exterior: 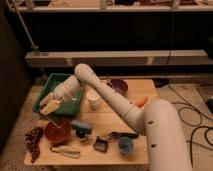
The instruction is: Place eraser in red bowl
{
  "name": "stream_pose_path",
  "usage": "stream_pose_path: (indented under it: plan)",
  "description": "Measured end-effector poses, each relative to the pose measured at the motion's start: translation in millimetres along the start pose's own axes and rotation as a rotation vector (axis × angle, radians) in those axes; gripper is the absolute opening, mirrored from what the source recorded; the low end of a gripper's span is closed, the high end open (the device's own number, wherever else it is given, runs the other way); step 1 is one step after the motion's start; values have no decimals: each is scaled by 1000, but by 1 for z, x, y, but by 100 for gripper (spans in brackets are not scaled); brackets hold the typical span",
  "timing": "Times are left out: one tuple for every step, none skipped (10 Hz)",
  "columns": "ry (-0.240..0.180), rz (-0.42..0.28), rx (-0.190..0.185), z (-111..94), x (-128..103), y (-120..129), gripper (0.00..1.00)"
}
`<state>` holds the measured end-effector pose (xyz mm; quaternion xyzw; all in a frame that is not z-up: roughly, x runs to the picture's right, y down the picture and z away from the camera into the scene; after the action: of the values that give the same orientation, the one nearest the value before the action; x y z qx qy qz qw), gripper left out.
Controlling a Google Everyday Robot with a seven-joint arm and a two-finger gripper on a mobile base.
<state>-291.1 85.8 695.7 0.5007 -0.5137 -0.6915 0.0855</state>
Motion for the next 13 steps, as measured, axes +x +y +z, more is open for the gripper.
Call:
stream_pose_path:
  plan:
    - [-5, 4, 3, 1, -3, 1, 18]
    - [-7, 4, 8, 1, -5, 2, 27]
    - [-12, -2, 19, 1, -7, 2, 38]
    - [-15, -2, 32, 0, -7, 1, 46]
    - [-28, 0, 59, -1, -7, -1, 57]
    - [-39, 1, 81, 2, -5, -2, 62]
    - [-41, 4, 85, 1, -6, -2, 62]
    - [-40, 6, 84, 1, -6, -2, 62]
    - [-39, 7, 81, -1, -6, -2, 62]
    - [-40, 8, 83, 0, -6, -2, 62]
    - [-41, 7, 85, 1, -6, -2, 62]
    - [-41, 7, 84, 1, -6, -2, 62]
    - [-40, 8, 83, 0, -6, -2, 62]
